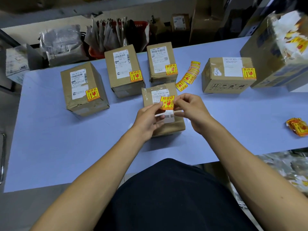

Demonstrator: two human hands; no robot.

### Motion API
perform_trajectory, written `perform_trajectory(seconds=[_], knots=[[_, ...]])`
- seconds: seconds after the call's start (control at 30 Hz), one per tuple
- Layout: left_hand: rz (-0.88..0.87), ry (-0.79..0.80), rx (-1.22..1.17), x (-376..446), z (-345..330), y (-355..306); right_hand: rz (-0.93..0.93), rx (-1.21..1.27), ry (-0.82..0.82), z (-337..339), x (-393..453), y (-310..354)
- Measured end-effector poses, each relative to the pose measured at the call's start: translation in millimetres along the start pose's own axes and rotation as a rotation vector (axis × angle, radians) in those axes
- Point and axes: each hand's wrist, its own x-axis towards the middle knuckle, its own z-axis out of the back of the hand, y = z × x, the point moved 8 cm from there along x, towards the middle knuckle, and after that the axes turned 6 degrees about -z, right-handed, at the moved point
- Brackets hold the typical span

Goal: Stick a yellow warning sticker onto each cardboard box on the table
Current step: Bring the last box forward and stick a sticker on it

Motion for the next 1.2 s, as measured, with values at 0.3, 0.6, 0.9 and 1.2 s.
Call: perform_trajectory(seconds=[0.3,0.6,0.9,1.2], knots=[[-0.074,0.013,0.085,3.0,0.9,-3.1,-0.103,-0.037,-0.043,16.9,-0.7,-15.5],[-0.063,0.073,-0.059,-1.3,-11.0,1.5,-0.069,0.088,0.001,8.5,0.3,-15.8],[0.031,0.047,0.04,2.0,-6.8,9.1,0.22,-0.108,-0.125,16.2,-6.8,14.5],[-0.195,0.032,0.317,12.3,-3.7,-3.4,-0.075,-0.204,0.104,22.1,5.3,-25.7]])
